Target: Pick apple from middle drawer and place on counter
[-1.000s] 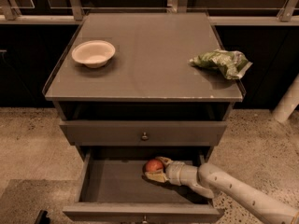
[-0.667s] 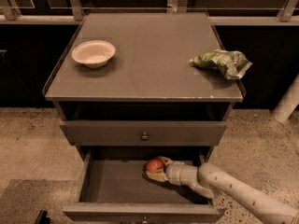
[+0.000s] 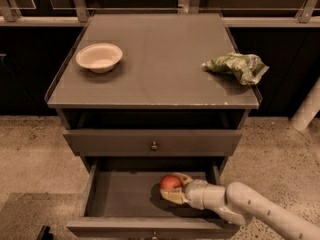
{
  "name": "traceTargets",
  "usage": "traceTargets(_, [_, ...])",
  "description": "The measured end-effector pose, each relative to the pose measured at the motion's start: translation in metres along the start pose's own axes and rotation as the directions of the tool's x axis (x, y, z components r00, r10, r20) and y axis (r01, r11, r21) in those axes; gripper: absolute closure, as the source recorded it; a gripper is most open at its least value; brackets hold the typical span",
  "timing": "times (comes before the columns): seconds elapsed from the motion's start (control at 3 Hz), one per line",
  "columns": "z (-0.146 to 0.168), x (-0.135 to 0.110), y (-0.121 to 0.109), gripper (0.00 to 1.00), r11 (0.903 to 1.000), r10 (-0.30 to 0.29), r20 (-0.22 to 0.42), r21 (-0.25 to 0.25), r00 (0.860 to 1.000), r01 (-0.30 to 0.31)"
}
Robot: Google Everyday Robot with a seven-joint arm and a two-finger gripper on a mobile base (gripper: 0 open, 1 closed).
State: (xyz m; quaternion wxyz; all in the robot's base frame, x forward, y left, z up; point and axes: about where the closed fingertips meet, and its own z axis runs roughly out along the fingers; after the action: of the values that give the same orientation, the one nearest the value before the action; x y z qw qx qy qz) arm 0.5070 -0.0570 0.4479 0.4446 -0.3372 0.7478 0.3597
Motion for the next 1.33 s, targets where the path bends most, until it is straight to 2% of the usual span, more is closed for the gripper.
traceTargets(0.33, [-0.035, -0.025, 0.036, 1.00, 0.9981, 0.047, 0.006, -0.041, 0.999, -0.046])
traceTargets(1.0, [-0.033, -0.033, 0.040, 1.00, 0.9983, 0.035, -0.005, -0.047, 0.999, -0.035])
traceTargets(1.33, [-0.038, -0.068, 0.075, 1.00, 0.9983, 0.043, -0.034, -0.037, 0.998, -0.044])
